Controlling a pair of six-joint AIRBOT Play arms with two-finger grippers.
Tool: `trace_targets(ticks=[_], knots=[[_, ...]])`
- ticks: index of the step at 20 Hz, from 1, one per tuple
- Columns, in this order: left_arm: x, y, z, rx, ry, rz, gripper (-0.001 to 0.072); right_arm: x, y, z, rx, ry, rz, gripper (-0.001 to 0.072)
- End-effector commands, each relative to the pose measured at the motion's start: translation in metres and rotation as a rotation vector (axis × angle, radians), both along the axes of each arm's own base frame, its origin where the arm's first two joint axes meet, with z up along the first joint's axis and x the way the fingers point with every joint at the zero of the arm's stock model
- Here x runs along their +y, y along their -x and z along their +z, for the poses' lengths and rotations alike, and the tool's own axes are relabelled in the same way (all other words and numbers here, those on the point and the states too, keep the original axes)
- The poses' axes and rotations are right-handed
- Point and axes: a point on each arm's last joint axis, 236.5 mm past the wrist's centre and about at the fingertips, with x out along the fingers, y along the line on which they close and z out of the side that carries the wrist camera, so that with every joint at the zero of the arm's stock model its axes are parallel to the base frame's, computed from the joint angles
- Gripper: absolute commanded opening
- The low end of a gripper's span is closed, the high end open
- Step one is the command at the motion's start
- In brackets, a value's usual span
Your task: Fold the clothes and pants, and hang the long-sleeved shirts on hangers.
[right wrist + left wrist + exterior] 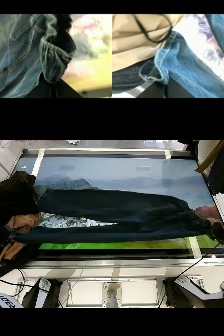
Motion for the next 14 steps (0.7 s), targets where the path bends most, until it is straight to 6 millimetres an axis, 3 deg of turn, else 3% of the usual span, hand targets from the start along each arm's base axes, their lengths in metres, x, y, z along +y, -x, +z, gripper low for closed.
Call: trace_targets(ticks=[1,4,6,9,10,14], knots=[[-0.016,0.001,0.027,0.031,-0.012,-0.099,0.0012,0.003,0.04,0.037,0.096,0.113,-0.02,0.0055],[-0.001,-0.009,0.051,-0.008,-0.088,-0.084,0.001,0.002,0.04,0.069,0.094,0.134,-0.078,0.0054],[0.003,-0.043,0.068,-0.091,-0.134,-0.105,0.0009,0.005,0.021,0.073,0.068,0.139,-0.07,0.0053],[-0.022,-0.117,0.058,-0.103,-0.126,-0.207,0.0009,0.018,-0.022,0.058,0.063,0.121,-0.031,0.0054],[-0.023,-0.142,0.05,-0.091,-0.148,-0.198,0.0009,0.019,-0.039,0.05,0.058,0.119,-0.038,0.0054],[-0.034,-0.256,0.044,-0.167,-0.22,-0.193,0.0009,-0.003,-0.08,0.005,0.101,0.059,-0.157,0.0054]])
